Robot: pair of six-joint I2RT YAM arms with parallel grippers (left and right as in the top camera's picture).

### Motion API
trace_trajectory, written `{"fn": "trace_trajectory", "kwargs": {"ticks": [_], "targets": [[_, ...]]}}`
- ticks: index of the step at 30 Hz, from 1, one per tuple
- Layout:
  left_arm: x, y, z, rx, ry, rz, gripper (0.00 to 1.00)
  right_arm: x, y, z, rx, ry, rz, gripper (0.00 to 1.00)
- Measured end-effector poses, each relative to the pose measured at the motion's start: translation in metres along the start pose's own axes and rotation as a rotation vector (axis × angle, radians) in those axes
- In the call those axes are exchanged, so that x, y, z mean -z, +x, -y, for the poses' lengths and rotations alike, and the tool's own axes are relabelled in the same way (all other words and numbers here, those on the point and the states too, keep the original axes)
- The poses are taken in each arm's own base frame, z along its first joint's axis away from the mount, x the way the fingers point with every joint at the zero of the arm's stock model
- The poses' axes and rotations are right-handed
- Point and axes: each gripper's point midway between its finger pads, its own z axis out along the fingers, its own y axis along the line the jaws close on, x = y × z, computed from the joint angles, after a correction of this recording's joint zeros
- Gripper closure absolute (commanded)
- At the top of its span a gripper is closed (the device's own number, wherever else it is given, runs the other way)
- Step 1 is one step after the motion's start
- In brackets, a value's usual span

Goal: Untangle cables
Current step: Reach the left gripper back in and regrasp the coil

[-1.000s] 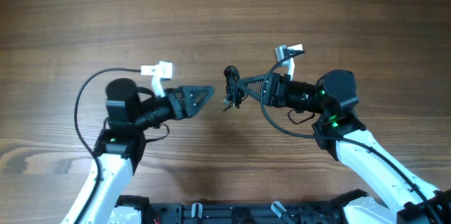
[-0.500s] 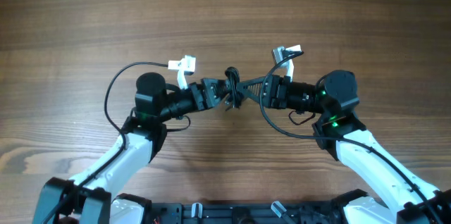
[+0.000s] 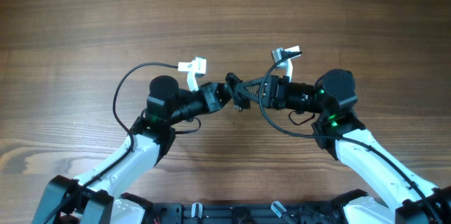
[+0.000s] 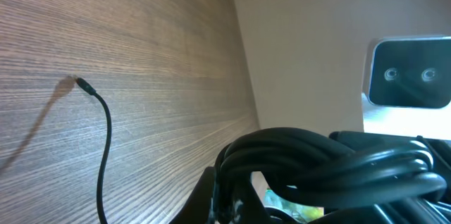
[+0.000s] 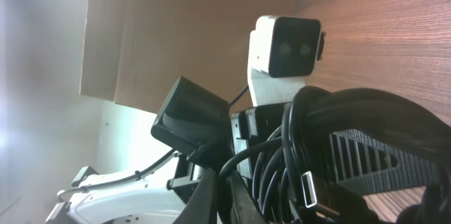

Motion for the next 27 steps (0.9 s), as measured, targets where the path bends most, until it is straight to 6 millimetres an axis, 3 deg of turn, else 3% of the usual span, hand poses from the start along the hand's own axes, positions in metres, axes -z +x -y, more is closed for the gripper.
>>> {"fn": "trace_trajectory", "kwargs": {"ticks": [3,5,7,8,11,15,18,21,27], "targets": [[0.009,-0.012,-0.006,0.014,-0.004,0.024,0.96,0.0,-0.001,0.0,0.001,0.001,0.004,0.94],[0.021,-0.024,-0.015,0.038,-0.012,0.047,0.96,0.0,-0.001,-0.001,0.011,-0.002,0.006,0.76],[0.037,-0.039,-0.024,0.066,-0.018,0.076,0.96,0.0,-0.002,0.003,0.023,0.011,0.01,0.39],[0.042,-0.042,-0.028,0.082,-0.027,0.086,0.96,0.0,-0.001,0.006,0.022,0.021,0.01,0.04],[0.058,-0.05,-0.047,0.154,-0.077,0.118,0.96,0.001,-0.001,0.026,0.086,0.099,0.018,0.0],[0.061,-0.045,-0.057,0.205,-0.113,0.109,0.96,0.009,-0.007,0.068,0.224,0.286,0.072,0.0],[0.062,-0.031,-0.076,0.29,-0.199,0.09,0.96,0.005,-0.012,0.075,0.386,0.352,0.097,0.0],[0.064,-0.012,-0.103,0.382,-0.34,0.083,0.96,-0.009,-0.002,0.077,0.517,0.391,0.073,0.0],[0.053,0.001,-0.107,0.332,-0.415,0.075,0.96,-0.02,0.016,0.097,0.681,0.557,-0.016,0.0]]}}
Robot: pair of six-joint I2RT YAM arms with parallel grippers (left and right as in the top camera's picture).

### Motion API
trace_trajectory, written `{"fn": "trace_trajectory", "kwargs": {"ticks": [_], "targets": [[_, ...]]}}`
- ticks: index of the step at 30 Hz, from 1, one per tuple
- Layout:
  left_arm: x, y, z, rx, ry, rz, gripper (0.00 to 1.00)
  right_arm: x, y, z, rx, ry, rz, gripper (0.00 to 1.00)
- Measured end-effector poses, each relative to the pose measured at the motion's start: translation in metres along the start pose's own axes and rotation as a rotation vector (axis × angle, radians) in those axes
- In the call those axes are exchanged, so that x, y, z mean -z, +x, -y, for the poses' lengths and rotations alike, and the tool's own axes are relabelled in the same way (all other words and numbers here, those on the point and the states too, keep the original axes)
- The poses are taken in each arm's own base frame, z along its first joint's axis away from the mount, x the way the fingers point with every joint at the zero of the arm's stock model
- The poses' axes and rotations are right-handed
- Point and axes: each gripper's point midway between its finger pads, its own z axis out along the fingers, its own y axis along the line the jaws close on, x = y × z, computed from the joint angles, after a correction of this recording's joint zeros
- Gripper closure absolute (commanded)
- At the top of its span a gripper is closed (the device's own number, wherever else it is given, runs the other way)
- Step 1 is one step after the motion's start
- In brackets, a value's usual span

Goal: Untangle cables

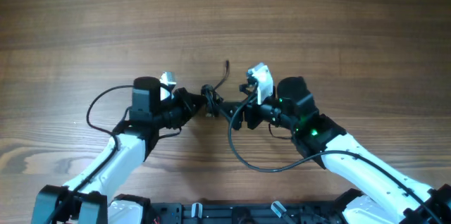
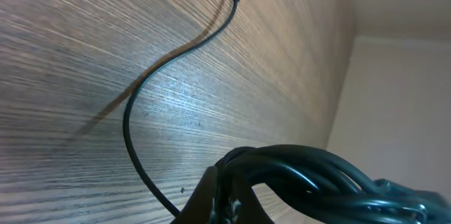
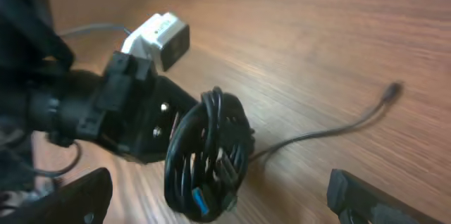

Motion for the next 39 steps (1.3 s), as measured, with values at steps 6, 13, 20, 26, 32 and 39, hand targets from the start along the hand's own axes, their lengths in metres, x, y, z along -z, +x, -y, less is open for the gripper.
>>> {"fn": "trace_trajectory", "kwargs": {"ticks": [6,13,20,26,32,39], "targets": [[-0.01,0.017,0.008,-0.093,-0.038,0.01,0.96,0.0,-0.016,0.002,0.104,0.073,-0.016,0.01],[-0.008,0.024,0.02,-0.145,-0.03,0.032,0.96,0.0,0.013,0.012,0.085,0.099,-0.14,0.5],[0.005,0.024,0.029,-0.163,-0.017,0.057,0.96,0.001,0.022,0.003,0.074,0.045,-0.178,0.96],[0.028,0.031,0.058,-0.207,0.082,0.065,0.41,0.0,0.022,0.003,-0.024,0.053,-0.174,0.96],[0.056,0.048,0.066,-0.223,0.123,0.03,0.0,0.008,0.002,0.005,-0.258,-0.042,-0.125,0.96],[0.124,0.057,0.09,-0.314,0.269,0.139,0.0,0.047,-0.039,-0.016,-0.249,-0.412,-0.057,0.96]]}}
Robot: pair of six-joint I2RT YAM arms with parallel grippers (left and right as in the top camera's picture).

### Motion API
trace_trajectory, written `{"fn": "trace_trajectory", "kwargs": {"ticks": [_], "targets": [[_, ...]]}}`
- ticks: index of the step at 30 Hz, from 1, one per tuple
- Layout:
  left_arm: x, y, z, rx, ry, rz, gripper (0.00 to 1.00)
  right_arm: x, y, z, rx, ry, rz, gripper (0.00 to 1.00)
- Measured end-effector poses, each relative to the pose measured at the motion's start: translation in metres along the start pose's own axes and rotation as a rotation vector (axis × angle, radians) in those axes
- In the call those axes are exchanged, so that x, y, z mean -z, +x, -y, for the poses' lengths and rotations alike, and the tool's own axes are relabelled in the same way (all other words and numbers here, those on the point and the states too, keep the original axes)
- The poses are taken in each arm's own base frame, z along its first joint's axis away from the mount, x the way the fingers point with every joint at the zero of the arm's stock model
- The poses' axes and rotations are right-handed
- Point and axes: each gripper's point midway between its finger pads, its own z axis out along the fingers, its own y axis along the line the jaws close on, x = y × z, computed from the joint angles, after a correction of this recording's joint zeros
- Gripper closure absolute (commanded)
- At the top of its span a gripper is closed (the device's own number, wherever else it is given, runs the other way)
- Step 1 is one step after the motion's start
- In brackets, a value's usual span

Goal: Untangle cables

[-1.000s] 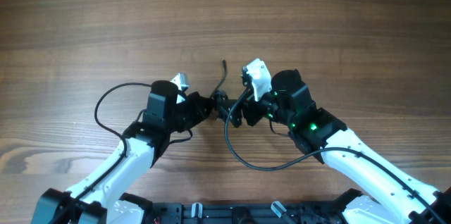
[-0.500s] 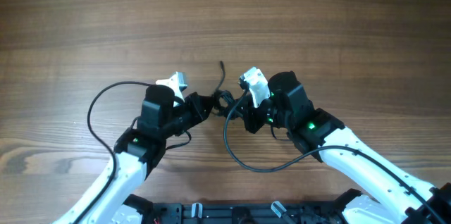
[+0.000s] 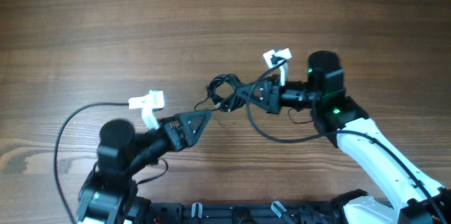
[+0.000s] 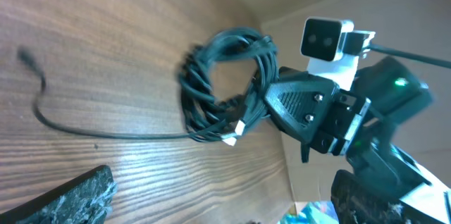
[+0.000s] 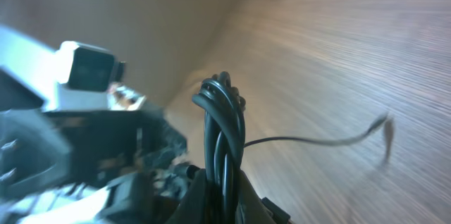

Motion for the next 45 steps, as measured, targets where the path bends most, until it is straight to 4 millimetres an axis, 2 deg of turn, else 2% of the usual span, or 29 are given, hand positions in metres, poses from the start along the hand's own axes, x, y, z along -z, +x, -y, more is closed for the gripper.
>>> {"fn": "trace_trajectory", "kwargs": {"ticks": [2,3,6,10,12,17,21,22,25,29,33,42,44,45], "targets": [[0.008,0.0,0.002,-0.012,0.005,0.024,0.0,0.005,0.0,-0.006,0.011,-0.046,-0.01,0.96],[0.009,-0.002,0.002,-0.016,0.003,0.037,0.0,0.007,0.004,-0.016,0.014,-0.108,-0.038,0.96],[0.008,-0.007,0.004,-0.029,0.008,0.056,0.01,0.008,0.013,-0.031,0.026,-0.193,-0.087,0.96],[-0.001,-0.018,0.01,-0.053,0.035,0.068,0.15,0.007,0.02,-0.041,0.055,-0.244,-0.117,0.96],[-0.008,-0.022,0.007,-0.049,0.032,0.064,0.18,0.006,0.022,-0.044,0.069,-0.258,-0.125,0.96],[-0.035,-0.015,-0.007,-0.019,-0.002,-0.015,0.13,0.005,0.016,-0.041,0.095,-0.231,-0.099,0.96],[-0.048,-0.001,0.004,-0.051,0.041,-0.076,0.13,0.002,0.01,-0.032,0.07,-0.177,-0.071,0.96],[-0.049,0.002,0.009,-0.061,0.055,-0.085,0.15,0.002,0.009,-0.03,0.058,-0.165,-0.065,0.96],[-0.049,0.004,0.01,-0.062,0.059,-0.09,0.27,-0.001,0.003,-0.023,0.026,-0.137,-0.044,0.96],[-0.049,0.006,-0.003,-0.046,0.002,-0.09,0.35,-0.001,0.006,-0.028,0.021,-0.186,-0.067,0.96],[-0.049,0.006,-0.014,-0.029,-0.051,-0.081,0.33,0.0,0.01,-0.034,0.014,-0.226,-0.095,0.96],[-0.051,-0.007,-0.017,-0.081,-0.077,-0.016,0.36,0.003,0.016,-0.042,0.014,-0.276,-0.127,0.96],[-0.051,-0.007,-0.016,-0.11,-0.073,-0.014,0.45,0.003,0.016,-0.043,0.012,-0.283,-0.132,0.96],[-0.051,-0.009,-0.014,-0.128,-0.066,-0.009,0.56,0.004,0.017,-0.044,0.012,-0.289,-0.136,0.96]]}}
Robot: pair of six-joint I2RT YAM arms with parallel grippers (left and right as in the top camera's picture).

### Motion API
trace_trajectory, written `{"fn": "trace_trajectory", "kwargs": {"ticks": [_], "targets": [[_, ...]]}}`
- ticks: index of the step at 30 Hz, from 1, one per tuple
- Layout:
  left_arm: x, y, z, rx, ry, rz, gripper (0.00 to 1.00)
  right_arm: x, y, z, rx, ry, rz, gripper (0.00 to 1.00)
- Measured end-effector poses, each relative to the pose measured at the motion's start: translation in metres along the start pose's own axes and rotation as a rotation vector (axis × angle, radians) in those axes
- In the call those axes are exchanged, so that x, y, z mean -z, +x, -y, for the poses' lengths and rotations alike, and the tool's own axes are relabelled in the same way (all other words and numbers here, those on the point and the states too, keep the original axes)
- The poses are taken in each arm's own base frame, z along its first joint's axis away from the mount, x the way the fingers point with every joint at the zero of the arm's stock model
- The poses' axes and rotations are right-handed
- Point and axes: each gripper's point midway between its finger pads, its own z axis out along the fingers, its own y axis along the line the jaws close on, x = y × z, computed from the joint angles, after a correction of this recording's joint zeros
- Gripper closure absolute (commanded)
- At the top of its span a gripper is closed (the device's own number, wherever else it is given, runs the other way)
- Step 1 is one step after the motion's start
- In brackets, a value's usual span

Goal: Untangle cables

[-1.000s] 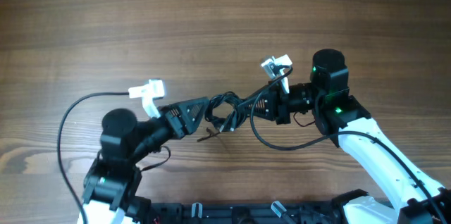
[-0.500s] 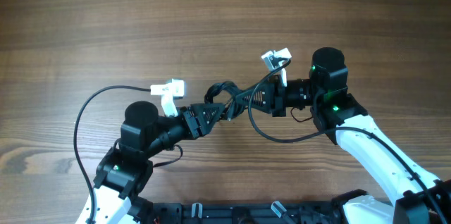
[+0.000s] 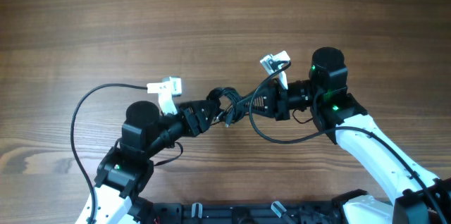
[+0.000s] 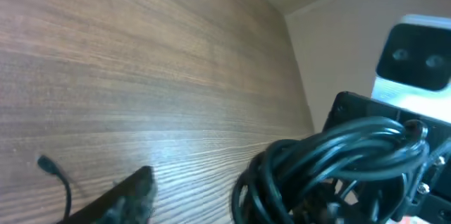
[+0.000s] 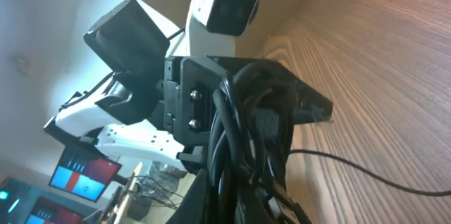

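Observation:
The black cable bundle hangs just above the wooden table at mid-table. My right gripper is shut on its right side; in the right wrist view the coils fill the space between the fingers. My left gripper is open at the bundle's left side. The left wrist view shows one finger apart from the coils, and the other finger is hidden behind them. A thin loose end with a small plug trails on the table.
Wood-grain tabletop all round. Each arm's own thin black wire loops beside it: one at the left, one under the right wrist. White wrist cameras stick up above the grippers.
My left gripper, which stood open and apart from the bundle at the lower left, is now up against the bundle's left side. The right gripper still grips the bundle, shifted slightly down.
First both grippers were shut on the bundle at mid-table. Then the left held it alone, with the right open and drawn back. After that the right held it and the left was open, off to the lower left. Now the left is at the bundle again.

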Motion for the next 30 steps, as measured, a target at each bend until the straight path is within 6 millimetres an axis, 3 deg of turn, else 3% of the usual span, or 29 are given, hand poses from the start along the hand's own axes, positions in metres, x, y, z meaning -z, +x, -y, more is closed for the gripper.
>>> {"fn": "trace_trajectory", "kwargs": {"ticks": [2,3,7,8,10,12,14,19,20,22,25,26,28,30], "targets": [[0.0,-0.001,0.005,-0.04,0.021,0.003,0.88,0.0,0.0,0.0,0.0,-0.002,-0.001,0.96],[0.0,-0.001,0.008,-0.051,0.036,0.0,0.96,0.0,0.0,0.0,-0.001,0.0,0.0,0.96],[0.0,0.002,0.012,-0.075,0.062,-0.019,0.96,0.0,-0.001,0.003,-0.004,0.015,0.009,0.95],[0.0,0.003,0.012,-0.074,0.062,-0.022,0.92,0.0,-0.001,0.003,-0.005,0.015,0.009,0.95],[0.0,0.003,0.012,-0.073,0.064,-0.028,0.39,0.0,-0.001,0.003,-0.015,0.015,0.009,0.96],[-0.001,0.005,0.011,-0.076,0.059,-0.034,0.34,0.0,-0.001,0.002,-0.025,0.013,0.008,0.96],[-0.002,0.011,0.004,-0.059,0.035,-0.063,0.34,0.0,0.0,0.0,-0.031,0.001,0.0,0.96],[-0.014,0.017,0.002,-0.049,0.059,-0.112,0.96,0.0,0.002,0.001,-0.071,-0.003,-0.005,0.96],[-0.016,0.017,0.005,-0.049,0.071,-0.12,0.96,0.0,0.002,0.002,-0.078,-0.003,-0.006,0.94],[-0.019,0.017,0.007,-0.051,0.09,-0.132,0.96,0.0,0.002,0.002,-0.08,-0.002,-0.006,0.82],[-0.021,0.017,0.006,-0.05,0.092,-0.136,0.96,0.0,0.001,0.003,-0.08,0.006,0.0,0.34],[-0.021,0.017,0.005,-0.05,0.088,-0.133,0.96,0.0,0.0,0.006,-0.069,0.021,0.01,0.25],[-0.019,0.016,-0.005,-0.024,0.051,-0.132,0.96,0.001,-0.005,0.021,-0.072,0.102,0.052,0.22],[-0.011,0.008,-0.022,0.035,-0.018,-0.097,0.96,0.006,-0.01,0.05,-0.116,0.255,0.12,0.26]]}}
